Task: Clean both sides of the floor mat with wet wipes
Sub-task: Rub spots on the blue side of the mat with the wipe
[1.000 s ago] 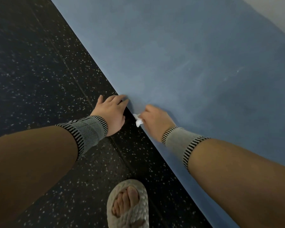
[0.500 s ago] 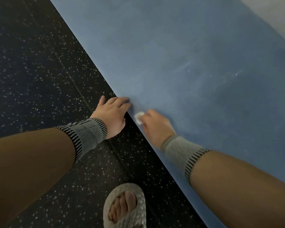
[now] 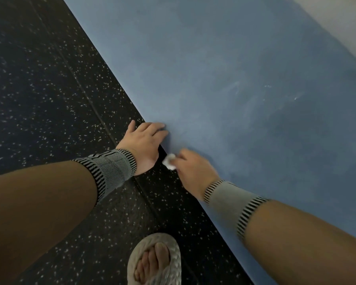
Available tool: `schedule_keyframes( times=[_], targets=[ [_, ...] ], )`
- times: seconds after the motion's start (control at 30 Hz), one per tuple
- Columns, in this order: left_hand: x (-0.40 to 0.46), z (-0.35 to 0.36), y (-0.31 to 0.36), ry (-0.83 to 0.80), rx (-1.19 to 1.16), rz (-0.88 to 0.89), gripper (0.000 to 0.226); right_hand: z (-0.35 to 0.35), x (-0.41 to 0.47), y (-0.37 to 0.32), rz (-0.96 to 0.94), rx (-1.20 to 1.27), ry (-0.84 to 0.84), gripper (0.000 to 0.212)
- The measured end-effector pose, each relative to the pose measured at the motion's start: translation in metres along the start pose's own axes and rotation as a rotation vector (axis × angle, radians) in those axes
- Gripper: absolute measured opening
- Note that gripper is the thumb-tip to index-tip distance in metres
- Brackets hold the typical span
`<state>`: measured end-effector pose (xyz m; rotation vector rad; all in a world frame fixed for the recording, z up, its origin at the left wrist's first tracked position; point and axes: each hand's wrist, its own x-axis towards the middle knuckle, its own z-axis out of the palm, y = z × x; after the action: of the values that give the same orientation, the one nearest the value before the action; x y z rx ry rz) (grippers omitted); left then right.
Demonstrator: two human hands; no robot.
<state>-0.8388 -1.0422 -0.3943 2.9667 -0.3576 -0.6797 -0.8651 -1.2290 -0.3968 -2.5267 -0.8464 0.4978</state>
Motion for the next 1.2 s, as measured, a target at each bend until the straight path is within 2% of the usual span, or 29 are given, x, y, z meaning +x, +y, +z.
schedule_keyframes(
  times=[0.07, 0.2, 0.23, 0.37, 0.43, 0.47, 0.6, 0.67, 0.77, 0.87, 0.9, 0.93, 1.0, 1.07, 1.13, 1.2],
  targets=[
    [0.000, 0.002, 0.000, 0.029, 0.006, 0.020, 0.060, -0.014, -0.029, 0.028, -0.003, 0.032, 0.030, 0.024],
    [0.002, 0.000, 0.004, 0.036, 0.022, 0.058, 0.058, -0.038, -0.017, 0.081, 0.498, 0.014, 0.278, 0.026],
    [0.005, -0.001, 0.006, 0.035, 0.035, 0.062, 0.058, -0.036, -0.003, 0.077, 0.537, 0.034, 0.293, 0.028],
    [0.012, -0.006, 0.017, 0.014, 0.054, 0.068, 0.062, -0.005, 0.022, 0.020, 0.271, 0.091, 0.094, 0.023],
    [0.014, -0.006, 0.021, 0.003, 0.047, 0.084, 0.065, 0.003, 0.000, 0.019, 0.138, -0.003, -0.009, 0.029],
    [0.014, -0.005, 0.023, 0.008, 0.050, 0.101, 0.065, -0.001, -0.013, 0.031, 0.130, -0.043, -0.014, 0.032],
    [0.014, -0.003, 0.029, 0.047, 0.072, 0.197, 0.061, -0.038, -0.032, 0.095, 0.466, -0.166, 0.216, 0.037],
    [0.019, -0.004, 0.036, 0.053, 0.074, 0.228, 0.059, -0.042, -0.009, 0.092, 0.558, -0.166, 0.249, 0.035],
    [0.029, -0.009, 0.047, 0.047, 0.053, 0.226, 0.055, -0.021, 0.015, 0.053, 0.400, -0.009, 0.178, 0.020],
    [0.037, -0.011, 0.051, 0.027, 0.043, 0.227, 0.053, -0.008, -0.019, 0.050, 0.192, -0.141, 0.065, 0.016],
    [0.038, -0.011, 0.051, 0.026, 0.039, 0.223, 0.054, -0.016, -0.034, 0.057, 0.200, -0.142, 0.056, 0.013],
    [0.038, -0.011, 0.050, 0.031, 0.031, 0.218, 0.054, -0.022, -0.045, 0.071, 0.279, -0.094, 0.091, 0.019],
    [0.038, -0.011, 0.048, 0.048, 0.020, 0.219, 0.052, -0.040, -0.047, 0.101, 0.521, -0.124, 0.213, 0.033],
    [0.040, -0.013, 0.049, 0.054, 0.018, 0.224, 0.051, -0.052, -0.025, 0.109, 0.694, -0.098, 0.285, 0.034],
    [0.044, -0.017, 0.052, 0.047, 0.007, 0.212, 0.050, -0.043, 0.010, 0.089, 0.639, -0.021, 0.267, 0.031],
    [0.050, -0.021, 0.054, 0.045, -0.014, 0.198, 0.049, -0.028, 0.024, 0.061, 0.454, 0.021, 0.193, 0.019]
  ],
)
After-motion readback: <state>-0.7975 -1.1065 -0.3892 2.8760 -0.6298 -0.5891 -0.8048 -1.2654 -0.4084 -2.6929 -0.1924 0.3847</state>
